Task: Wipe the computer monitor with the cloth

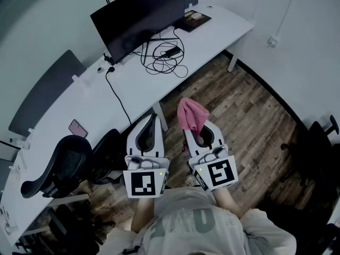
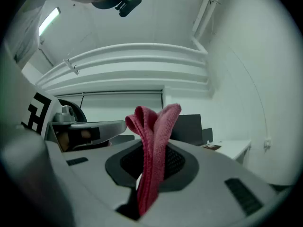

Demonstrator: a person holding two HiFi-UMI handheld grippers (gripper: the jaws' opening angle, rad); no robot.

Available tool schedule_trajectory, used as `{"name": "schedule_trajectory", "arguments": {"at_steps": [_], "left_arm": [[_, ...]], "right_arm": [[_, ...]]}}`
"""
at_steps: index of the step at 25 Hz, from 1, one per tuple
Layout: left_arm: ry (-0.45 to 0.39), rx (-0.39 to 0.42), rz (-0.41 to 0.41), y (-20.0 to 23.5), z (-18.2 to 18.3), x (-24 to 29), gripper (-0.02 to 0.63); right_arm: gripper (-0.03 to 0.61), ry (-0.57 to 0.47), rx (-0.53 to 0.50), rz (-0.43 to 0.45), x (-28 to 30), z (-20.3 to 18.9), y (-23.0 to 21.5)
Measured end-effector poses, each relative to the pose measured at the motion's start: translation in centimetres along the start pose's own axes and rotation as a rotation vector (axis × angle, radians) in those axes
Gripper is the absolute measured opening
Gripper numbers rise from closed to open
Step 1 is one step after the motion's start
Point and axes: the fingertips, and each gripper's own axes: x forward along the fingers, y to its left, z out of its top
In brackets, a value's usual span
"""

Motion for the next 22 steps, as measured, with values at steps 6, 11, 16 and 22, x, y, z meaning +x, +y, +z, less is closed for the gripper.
{"name": "schedule_trajectory", "arguments": {"at_steps": [6, 11, 16, 22], "left_arm": [[0.004, -0.017, 0.0, -1.4, -0.2, 0.0, 0.015], [0.025, 0.013, 0.012, -1.4, -1.0, -0.5, 0.015], [0.025, 0.017, 0.016, -0.7, -1.4, 0.6, 0.015], [0.013, 0.008, 0.006, -0.2, -2.4, 3.9, 0.015]], "right_arm": [[0.057, 0.005, -0.003, -0.007, -0.9, -0.4, -1.1], [0.057, 0.011, -0.006, -0.007, -1.4, -0.9, -1.4], [0.057, -0.018, 0.056, -0.017, -1.5, -1.2, -2.4], [0.057, -0.01, 0.013, -0.075, -1.2, -2.1, -5.9]]}}
